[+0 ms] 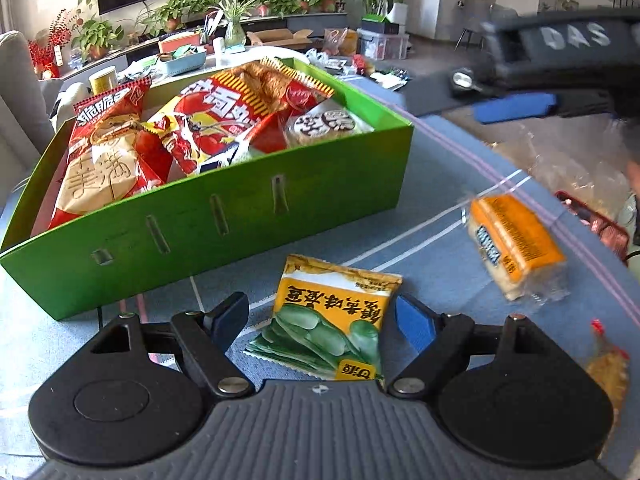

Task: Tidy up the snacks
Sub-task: 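Grasp the green-bean pack with the left gripper while the right gripper grasps the orange cake pack, then carry the green-bean pack and orange cake pack over the green box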

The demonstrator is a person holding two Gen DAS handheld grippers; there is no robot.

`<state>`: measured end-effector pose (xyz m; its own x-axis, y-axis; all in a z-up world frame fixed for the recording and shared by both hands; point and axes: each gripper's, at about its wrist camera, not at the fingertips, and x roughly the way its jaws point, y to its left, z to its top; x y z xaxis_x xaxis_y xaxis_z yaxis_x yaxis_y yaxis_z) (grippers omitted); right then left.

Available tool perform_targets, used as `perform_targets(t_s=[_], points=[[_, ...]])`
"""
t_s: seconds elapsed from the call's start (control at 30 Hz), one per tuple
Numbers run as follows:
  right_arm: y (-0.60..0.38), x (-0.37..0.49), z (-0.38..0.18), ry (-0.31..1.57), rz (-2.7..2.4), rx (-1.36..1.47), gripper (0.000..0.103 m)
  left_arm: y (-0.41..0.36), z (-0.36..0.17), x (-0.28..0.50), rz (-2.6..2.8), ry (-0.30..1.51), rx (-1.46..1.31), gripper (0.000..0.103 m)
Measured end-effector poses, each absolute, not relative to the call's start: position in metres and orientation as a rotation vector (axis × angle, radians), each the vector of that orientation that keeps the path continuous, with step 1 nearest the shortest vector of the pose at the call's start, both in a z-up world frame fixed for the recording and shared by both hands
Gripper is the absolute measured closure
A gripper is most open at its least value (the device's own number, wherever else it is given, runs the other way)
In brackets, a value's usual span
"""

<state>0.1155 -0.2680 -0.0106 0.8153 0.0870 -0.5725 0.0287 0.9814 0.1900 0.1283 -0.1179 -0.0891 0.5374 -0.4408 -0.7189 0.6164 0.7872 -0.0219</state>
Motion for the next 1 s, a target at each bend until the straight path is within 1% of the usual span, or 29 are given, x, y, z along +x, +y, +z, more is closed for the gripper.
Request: perform_targets(t_s=[0.13,0.2,0.27,0.3,0.37,0.5,0.77,1.0], points=[[-0.273,0.11,-0.022,0.66,-0.014,0.176,0.025,-0.115,-0.093,0.131,-0.627,0.776,0.209,0.024],[-0.275,0.107,-0.029,0.678,-0.035,0.162,0.025,-0.113,-0.093,0.13,-0.626,0.772,0.187,0.026],[-0.276,0.103,-0.034,0.697,-0.057,0.15,0.025,-0.111,-0.092,0.129,-0.622,0.763,0.183,0.037],[-0.276,0.102,-0.037,0.705,-0.067,0.144,0.025,-0.11,-0.092,0.129,-0.622,0.759,0.182,0.047],[-0.275,0.098,-0.042,0.721,-0.084,0.13,0.025,-0.105,-0.09,0.129,-0.62,0.77,0.158,0.05],[-0.273,0.089,-0.054,0.756,-0.122,0.094,0.025,-0.094,-0.087,0.129,-0.6,0.791,0.097,0.051],[-0.269,0.085,-0.072,0.839,-0.13,0.08,0.025,-0.077,-0.075,0.123,-0.564,0.753,0.057,0.051],[-0.258,0.084,-0.075,0.818,-0.115,0.031,0.025,-0.069,-0.066,0.115,-0.562,0.721,0.047,0.051]])
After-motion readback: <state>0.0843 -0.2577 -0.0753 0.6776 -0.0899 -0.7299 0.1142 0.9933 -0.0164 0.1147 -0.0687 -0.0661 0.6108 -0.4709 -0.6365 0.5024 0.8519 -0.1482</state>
